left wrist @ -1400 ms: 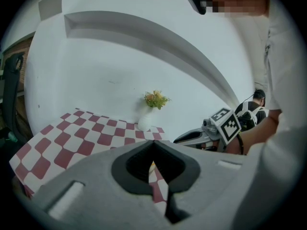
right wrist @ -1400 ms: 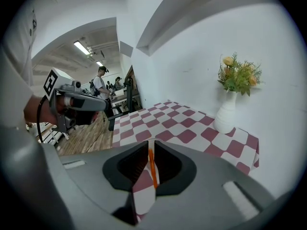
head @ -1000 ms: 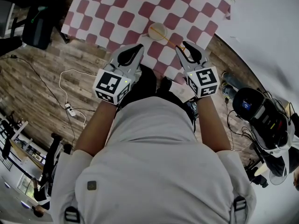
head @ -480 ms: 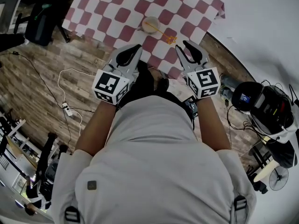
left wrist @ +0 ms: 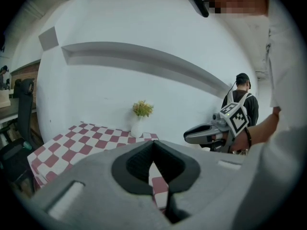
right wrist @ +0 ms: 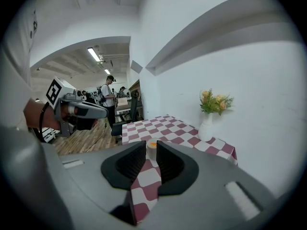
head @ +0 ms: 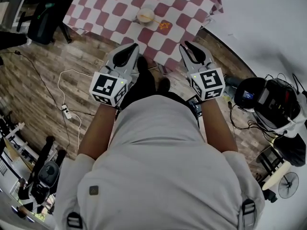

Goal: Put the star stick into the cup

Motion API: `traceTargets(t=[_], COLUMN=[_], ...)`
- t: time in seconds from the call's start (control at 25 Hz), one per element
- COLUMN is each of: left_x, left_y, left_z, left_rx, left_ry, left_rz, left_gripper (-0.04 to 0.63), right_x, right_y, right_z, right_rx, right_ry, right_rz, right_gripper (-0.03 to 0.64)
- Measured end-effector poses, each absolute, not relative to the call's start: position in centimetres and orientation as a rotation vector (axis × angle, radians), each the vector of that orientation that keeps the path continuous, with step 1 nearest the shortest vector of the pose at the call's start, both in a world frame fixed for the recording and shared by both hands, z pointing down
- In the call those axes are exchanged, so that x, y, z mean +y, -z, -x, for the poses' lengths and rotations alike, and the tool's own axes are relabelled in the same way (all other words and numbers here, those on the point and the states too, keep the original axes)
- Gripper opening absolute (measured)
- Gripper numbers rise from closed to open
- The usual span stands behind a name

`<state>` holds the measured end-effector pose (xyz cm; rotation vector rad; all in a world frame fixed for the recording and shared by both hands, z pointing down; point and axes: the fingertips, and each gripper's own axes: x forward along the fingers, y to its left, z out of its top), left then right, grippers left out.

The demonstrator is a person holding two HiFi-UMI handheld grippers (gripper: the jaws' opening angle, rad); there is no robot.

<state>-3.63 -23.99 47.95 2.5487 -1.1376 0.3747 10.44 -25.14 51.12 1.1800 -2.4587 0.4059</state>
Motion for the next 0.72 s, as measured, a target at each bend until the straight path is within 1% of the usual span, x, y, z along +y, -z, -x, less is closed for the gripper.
traceTargets(t=[0.24,0.72], left_x=[-21.7,-18.5], left_y=[-46.8,-44.0], left_z=[3.1,0.7], left_rx=[-1.202,-1.286], left_ry=[-0.359,-0.294], left_rz=[-2.557,-2.595], left_gripper=[0.005,0.005], right_x=[-22.6,-18.7], right_y=[-48.8,-45.3], right_z=[-11.5,-13.0], right_rx=[-2.525,-2.621], right_ry=[-0.325,-0.202], right_rz=[-1.161,-1.136], right_gripper=[0.047,0.009])
